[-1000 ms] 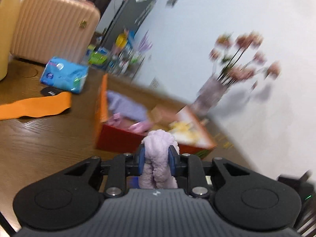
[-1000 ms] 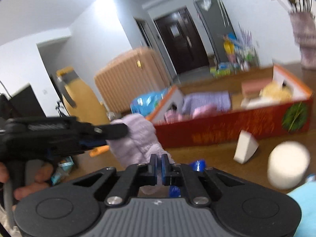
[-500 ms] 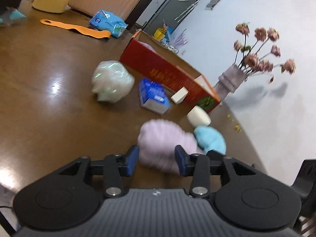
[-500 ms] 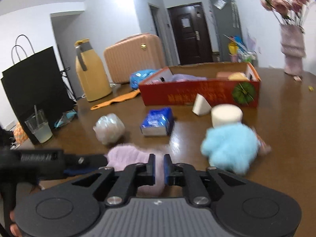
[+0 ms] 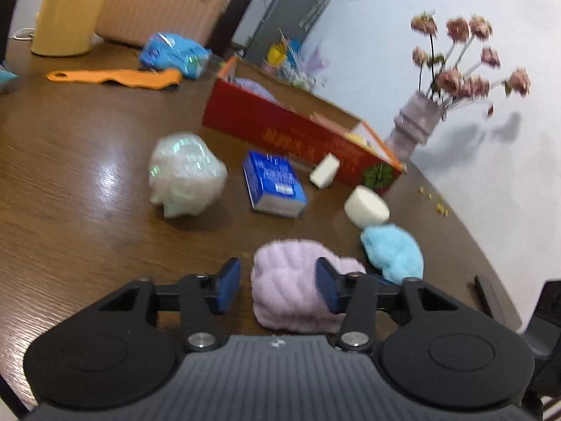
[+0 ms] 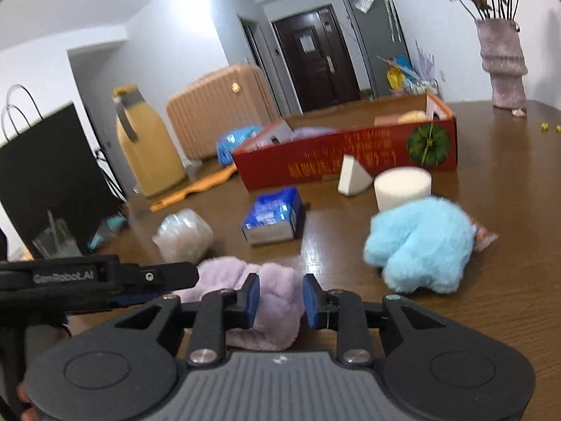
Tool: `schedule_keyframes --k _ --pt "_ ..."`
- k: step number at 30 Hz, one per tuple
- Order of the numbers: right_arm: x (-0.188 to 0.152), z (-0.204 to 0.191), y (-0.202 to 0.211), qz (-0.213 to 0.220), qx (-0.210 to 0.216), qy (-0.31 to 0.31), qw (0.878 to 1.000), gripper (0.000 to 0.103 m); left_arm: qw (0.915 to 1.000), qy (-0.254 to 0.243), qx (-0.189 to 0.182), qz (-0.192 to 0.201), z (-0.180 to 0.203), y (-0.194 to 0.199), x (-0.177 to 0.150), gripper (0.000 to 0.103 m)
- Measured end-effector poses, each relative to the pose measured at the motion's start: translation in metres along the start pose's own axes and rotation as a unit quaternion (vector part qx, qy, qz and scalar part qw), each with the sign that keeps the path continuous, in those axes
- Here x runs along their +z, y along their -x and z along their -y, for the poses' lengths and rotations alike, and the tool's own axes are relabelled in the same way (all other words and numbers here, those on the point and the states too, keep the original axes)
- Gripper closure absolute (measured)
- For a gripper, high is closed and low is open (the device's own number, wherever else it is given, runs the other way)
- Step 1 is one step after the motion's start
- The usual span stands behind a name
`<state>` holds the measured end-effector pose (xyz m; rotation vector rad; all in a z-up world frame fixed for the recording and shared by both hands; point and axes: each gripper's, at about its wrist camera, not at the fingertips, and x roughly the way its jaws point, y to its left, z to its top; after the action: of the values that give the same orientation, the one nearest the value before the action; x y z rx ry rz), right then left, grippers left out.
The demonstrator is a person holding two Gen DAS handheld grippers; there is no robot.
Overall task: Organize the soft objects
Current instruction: 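Carry the lavender towel with both grippers into the box and release it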
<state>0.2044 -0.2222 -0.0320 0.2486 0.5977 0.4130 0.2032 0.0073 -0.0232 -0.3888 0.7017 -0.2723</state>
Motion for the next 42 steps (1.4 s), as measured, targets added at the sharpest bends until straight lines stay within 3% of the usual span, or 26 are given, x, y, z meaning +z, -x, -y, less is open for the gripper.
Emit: schedule_keyframes --k 1,5,9,14,18,24,28,31,33,37,39,42 --pt "-0.002 -0.001 -0.004 -0.006 0.000 -0.001 1.000 0.076 0.9999 -0.008 -0.004 -0.007 0.000 -0.002 -0.002 0.076" --pt "-0.009 -0.001 -0.012 -0.011 -0.001 -0.004 1.000 0.078 0.9999 -0.006 -0.011 -0.002 -0.006 -0.002 -0.005 0.078" --pt "-0.009 -0.004 -0.014 -0.011 -0.001 0.002 1.000 0.087 0.9998 -0.005 -0.019 0.005 -0.010 -0.006 -0.006 0.080" --pt "0.010 -0.011 -0.008 0.013 -0.006 0.017 1.000 0.090 0.9988 -0.021 -0.042 0.014 -0.001 -0.002 0.016 0.082" --pt "0.056 -0.007 -0.008 0.047 0.008 0.016 0.999 0.090 0.9963 -0.044 -0.062 0.041 0.010 -0.007 0.070 0.082" --pt "0.174 0.007 -0.067 0.070 0.019 0.029 0.997 0.090 0.9935 -0.085 -0.055 0.053 0.021 -0.071 0.201 0.082" --pt "0.239 0.025 -0.146 0.029 0.010 0.012 0.999 0.090 0.9956 -0.089 -0.001 0.030 0.009 -0.148 0.257 0.082" --pt "0.255 0.032 -0.204 -0.004 -0.030 0.015 0.999 0.090 0.9940 -0.104 0.035 -0.003 0.001 -0.198 0.266 0.083" --pt "0.257 0.036 -0.239 -0.045 -0.046 0.010 0.998 0.090 0.9881 -0.136 0.070 -0.023 0.001 -0.220 0.264 0.082" --pt "0.248 0.046 -0.278 -0.118 -0.036 -0.021 0.992 0.090 0.9800 -0.169 0.098 -0.038 0.001 -0.232 0.253 0.077" --pt "0.243 0.054 -0.287 -0.143 -0.025 -0.047 0.988 0.089 0.9776 -0.179 0.105 -0.036 -0.003 -0.229 0.247 0.069" --pt "0.236 0.054 -0.291 -0.150 -0.032 -0.044 0.987 0.083 0.9794 -0.173 0.100 -0.028 -0.006 -0.223 0.248 0.061"
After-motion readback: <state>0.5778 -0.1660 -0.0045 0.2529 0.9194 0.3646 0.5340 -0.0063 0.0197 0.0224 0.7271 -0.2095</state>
